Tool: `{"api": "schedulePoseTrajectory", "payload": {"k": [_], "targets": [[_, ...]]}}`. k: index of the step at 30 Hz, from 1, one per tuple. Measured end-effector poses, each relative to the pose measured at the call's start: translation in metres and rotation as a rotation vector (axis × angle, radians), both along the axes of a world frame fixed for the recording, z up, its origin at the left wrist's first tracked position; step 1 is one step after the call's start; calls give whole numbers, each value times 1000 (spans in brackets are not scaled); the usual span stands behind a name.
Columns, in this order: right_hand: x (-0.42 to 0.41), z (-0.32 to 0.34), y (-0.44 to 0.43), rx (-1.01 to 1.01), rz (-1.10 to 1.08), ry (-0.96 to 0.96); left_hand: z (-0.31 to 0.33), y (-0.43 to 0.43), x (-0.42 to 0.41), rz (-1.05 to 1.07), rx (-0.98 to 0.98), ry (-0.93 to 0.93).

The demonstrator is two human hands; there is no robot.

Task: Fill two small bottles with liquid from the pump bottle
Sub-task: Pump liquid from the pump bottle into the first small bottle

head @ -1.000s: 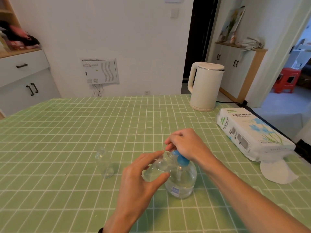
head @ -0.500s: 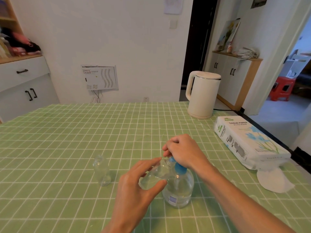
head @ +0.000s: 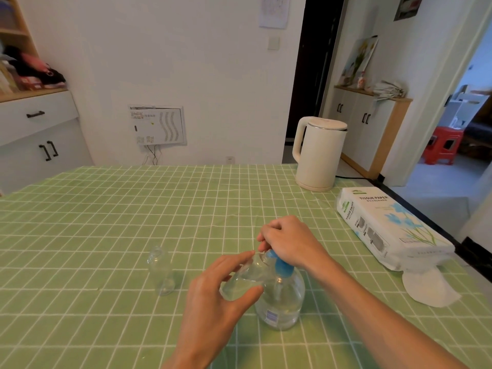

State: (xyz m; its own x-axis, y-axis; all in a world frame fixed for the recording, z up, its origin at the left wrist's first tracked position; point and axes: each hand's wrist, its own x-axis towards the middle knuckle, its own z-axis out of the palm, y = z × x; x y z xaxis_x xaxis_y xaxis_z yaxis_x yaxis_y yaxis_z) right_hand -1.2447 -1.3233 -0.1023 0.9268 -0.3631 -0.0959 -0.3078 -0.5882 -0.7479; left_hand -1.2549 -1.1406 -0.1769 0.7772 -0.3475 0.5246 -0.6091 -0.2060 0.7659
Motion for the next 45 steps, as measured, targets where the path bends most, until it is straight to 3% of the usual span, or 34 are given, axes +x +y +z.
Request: {"api": "schedulePoseTrajectory", "payload": {"k": [13,24,34,45], "targets": [[2,-15,-3,95,10,-13,-8,0,4,20,65,-9],[7,1,-5,-57,30,28,0,1,3,21,48,-19],[6,-16,-7,89,18,24,-6,-1,2,3,23,-10],[5,4,-2,-55,3,41,-4,0,2,30,57,-16]]}}
